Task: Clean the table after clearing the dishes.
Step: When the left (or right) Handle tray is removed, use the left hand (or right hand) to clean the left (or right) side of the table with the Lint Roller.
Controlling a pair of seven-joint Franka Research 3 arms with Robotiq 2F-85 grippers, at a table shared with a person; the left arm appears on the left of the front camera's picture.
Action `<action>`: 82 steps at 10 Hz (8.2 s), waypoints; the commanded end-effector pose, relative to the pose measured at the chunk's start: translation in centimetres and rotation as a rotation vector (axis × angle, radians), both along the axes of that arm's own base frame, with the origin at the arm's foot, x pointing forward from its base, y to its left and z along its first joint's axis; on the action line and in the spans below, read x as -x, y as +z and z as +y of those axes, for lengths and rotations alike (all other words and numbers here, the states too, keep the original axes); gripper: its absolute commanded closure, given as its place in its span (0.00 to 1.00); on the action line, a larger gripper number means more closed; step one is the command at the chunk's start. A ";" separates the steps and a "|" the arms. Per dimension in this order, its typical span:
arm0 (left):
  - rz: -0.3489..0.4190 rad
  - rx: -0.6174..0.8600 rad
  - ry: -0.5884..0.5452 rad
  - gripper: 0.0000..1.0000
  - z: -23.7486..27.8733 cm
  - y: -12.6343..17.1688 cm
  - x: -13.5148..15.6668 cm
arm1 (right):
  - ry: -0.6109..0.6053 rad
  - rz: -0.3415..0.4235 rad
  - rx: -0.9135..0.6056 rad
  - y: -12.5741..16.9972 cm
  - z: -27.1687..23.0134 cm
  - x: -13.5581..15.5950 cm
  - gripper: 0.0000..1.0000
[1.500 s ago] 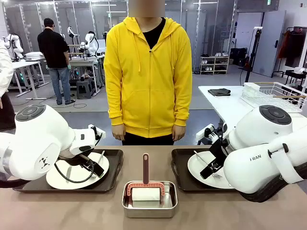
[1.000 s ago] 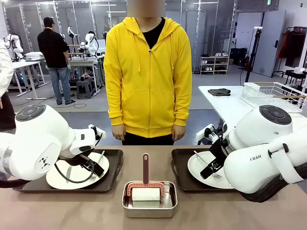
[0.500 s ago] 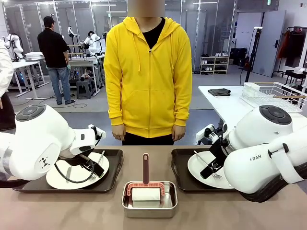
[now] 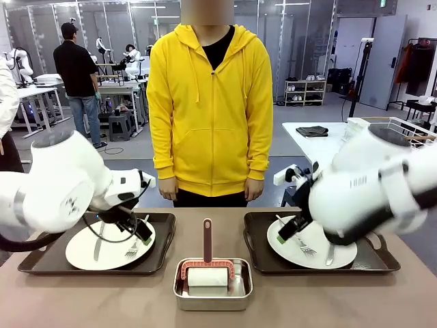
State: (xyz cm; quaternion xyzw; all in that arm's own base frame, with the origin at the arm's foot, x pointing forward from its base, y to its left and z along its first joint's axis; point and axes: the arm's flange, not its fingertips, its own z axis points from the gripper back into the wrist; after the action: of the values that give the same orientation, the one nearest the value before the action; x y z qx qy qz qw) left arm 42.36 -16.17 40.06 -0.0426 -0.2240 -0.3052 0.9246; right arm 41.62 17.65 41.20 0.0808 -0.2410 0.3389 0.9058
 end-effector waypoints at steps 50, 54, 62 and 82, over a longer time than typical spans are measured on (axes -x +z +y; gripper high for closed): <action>0.160 1.239 0.238 0.00 45.2 1.0 11.4 | -0.372 0.655 -1.364 -3.8 -47.1 7.0 0.00; 0.160 1.239 0.238 0.00 45.2 1.0 11.4 | -0.372 0.655 -1.364 -3.8 -47.1 7.0 0.00; 0.160 1.239 0.238 0.00 45.2 1.0 11.4 | -0.261 0.580 -1.147 -0.4 -42.3 5.8 0.00; 0.160 1.239 0.238 0.00 45.2 1.0 11.4 | 0.502 0.440 0.024 9.5 -1.2 -2.6 0.00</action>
State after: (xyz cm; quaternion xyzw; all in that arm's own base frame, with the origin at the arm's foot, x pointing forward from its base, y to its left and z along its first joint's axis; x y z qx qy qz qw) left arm 31.09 28.99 40.99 -0.5684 -0.2893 -0.0092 0.7702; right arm 44.02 16.72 50.48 0.1982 -0.0110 0.5307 0.8240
